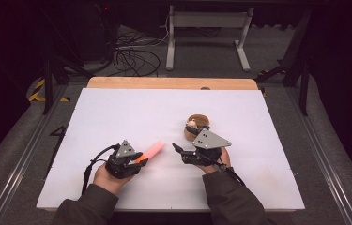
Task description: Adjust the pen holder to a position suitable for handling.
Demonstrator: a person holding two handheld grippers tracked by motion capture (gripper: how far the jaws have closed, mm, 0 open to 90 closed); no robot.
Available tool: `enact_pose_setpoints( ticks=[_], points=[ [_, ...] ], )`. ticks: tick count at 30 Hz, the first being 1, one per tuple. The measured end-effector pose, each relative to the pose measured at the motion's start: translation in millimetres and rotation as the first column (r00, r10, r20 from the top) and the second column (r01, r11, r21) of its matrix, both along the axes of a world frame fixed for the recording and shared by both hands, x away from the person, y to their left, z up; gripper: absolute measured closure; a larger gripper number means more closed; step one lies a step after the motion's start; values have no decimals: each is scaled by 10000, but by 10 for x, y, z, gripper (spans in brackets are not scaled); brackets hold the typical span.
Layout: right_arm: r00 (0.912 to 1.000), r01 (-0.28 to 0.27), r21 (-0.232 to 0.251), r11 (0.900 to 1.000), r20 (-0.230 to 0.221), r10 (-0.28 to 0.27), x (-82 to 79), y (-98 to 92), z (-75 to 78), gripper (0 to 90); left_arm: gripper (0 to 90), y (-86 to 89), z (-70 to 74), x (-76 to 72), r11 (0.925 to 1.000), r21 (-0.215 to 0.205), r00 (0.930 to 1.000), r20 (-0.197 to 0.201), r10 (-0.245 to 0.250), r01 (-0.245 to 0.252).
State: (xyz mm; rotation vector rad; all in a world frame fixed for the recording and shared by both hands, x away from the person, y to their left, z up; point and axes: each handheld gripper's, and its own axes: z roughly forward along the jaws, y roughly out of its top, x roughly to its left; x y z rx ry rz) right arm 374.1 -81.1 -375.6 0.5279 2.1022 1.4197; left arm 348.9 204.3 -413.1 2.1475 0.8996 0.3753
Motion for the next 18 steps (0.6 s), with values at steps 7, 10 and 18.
enact_pose_setpoints(
  ticks=[7,10,18],
  points=[
    [9979,-374,-794,9961,489,413,-23,63,-45,320,646,-46,155,3,9990,-267,9992,173,-368,372],
    [9970,-506,-952,9942,538,559,-32,88,-59,321,646,-73,196,4,9981,-291,9984,202,-531,537],
    [9940,-769,-1285,9887,681,861,-50,128,-79,324,645,-152,292,16,9948,-342,9951,262,-953,962]
  ],
)
